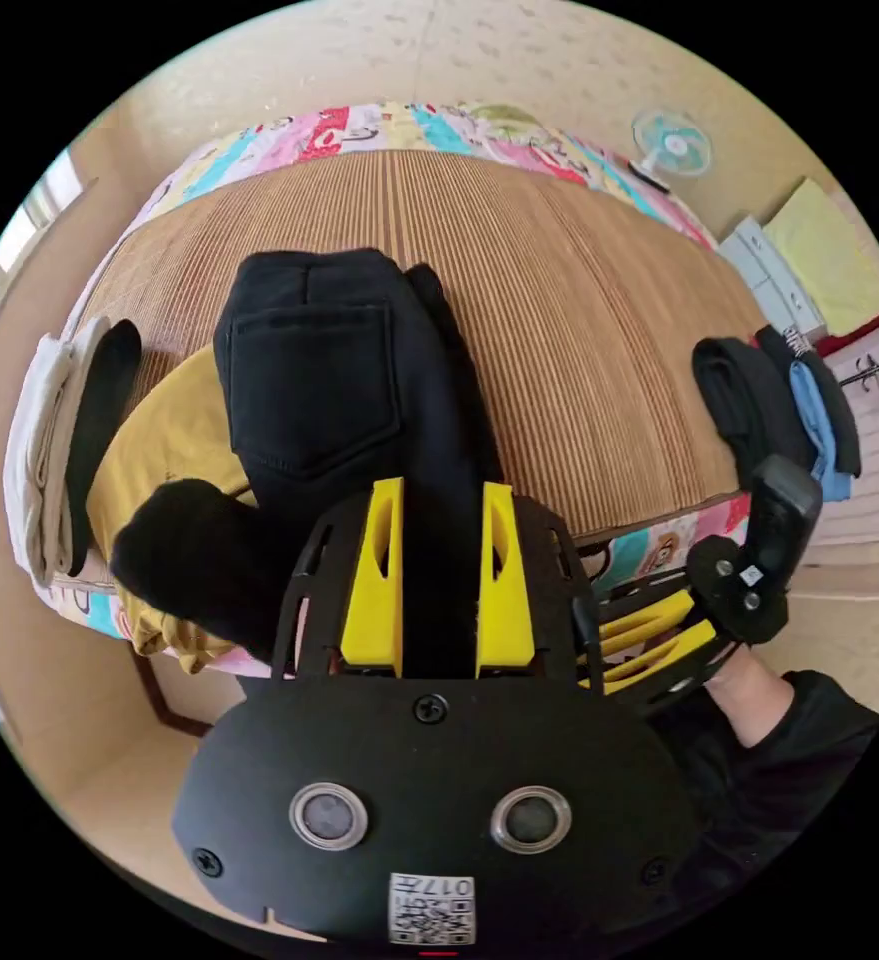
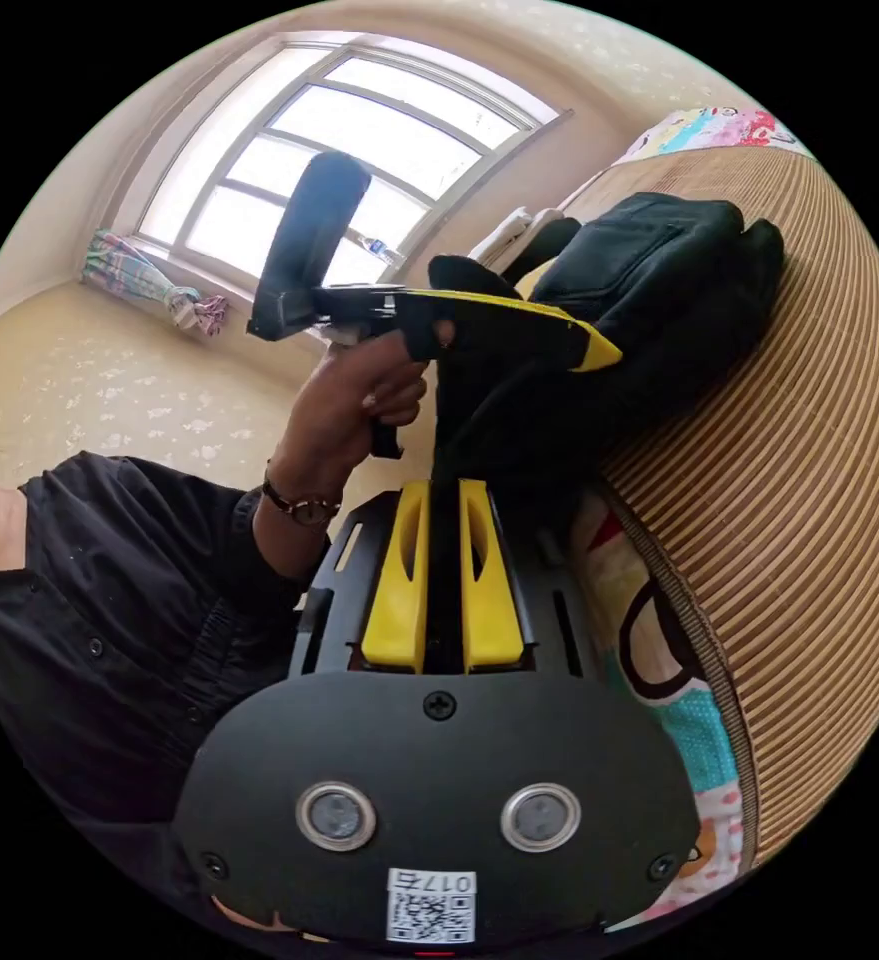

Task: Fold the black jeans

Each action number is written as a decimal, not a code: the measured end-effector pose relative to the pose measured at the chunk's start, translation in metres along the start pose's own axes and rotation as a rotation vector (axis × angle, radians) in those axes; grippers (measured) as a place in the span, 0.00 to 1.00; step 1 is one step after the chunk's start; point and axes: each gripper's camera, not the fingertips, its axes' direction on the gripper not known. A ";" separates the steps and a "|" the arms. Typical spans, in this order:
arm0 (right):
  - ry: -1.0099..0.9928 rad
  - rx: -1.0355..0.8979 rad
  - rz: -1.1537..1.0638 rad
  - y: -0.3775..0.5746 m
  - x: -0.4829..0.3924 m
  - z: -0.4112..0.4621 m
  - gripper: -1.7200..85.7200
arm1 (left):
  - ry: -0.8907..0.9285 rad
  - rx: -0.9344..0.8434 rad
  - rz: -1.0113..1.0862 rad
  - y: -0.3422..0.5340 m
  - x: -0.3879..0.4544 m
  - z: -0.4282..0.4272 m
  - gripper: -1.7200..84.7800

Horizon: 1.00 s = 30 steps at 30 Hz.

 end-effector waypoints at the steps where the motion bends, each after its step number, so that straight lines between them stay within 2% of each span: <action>1: 0.010 -0.011 0.007 0.002 0.005 -0.002 0.08 | -0.074 0.010 0.033 0.002 0.010 0.003 0.14; 3: 0.004 -0.008 0.023 0.006 0.016 -0.013 0.09 | -0.153 0.031 0.064 0.008 0.018 0.004 0.12; 6: -0.071 0.059 0.158 0.016 0.048 -0.048 0.14 | -0.086 0.085 0.048 0.020 0.000 -0.005 0.10; 8: -0.063 0.159 0.214 0.025 0.063 -0.075 0.16 | 0.087 0.157 0.010 0.032 -0.029 -0.018 0.08; 9: -0.048 0.195 0.251 0.028 0.073 -0.088 0.16 | 0.229 0.248 -0.001 0.045 -0.053 -0.029 0.07; 10: -0.032 0.200 0.288 0.027 0.085 -0.095 0.17 | 0.371 0.348 -0.003 0.061 -0.080 -0.038 0.07; 13: -0.064 0.116 0.353 0.016 0.117 -0.086 0.20 | 0.634 0.460 -0.045 0.099 -0.142 -0.045 0.07; 16: -0.136 0.112 0.347 0.003 0.135 -0.067 0.21 | 0.775 0.546 -0.096 0.136 -0.179 -0.051 0.06; 20: -0.362 0.244 0.425 -0.008 0.176 -0.054 0.16 | 0.788 0.566 -0.108 0.163 -0.196 -0.065 0.06; 22: -0.629 0.411 0.386 -0.006 0.198 -0.059 0.06 | 0.684 0.550 -0.089 0.172 -0.199 -0.088 0.06; 24: -0.798 0.521 0.374 0.002 0.208 -0.069 0.04 | 0.658 0.558 -0.064 0.175 -0.205 -0.108 0.06; 27: -0.857 0.670 0.306 0.020 0.204 -0.106 0.03 | 0.786 0.646 -0.054 0.172 -0.222 -0.133 0.06; 30: -0.835 0.854 0.189 0.035 0.193 -0.176 0.02 | 0.768 0.735 -0.010 0.152 -0.221 -0.167 0.05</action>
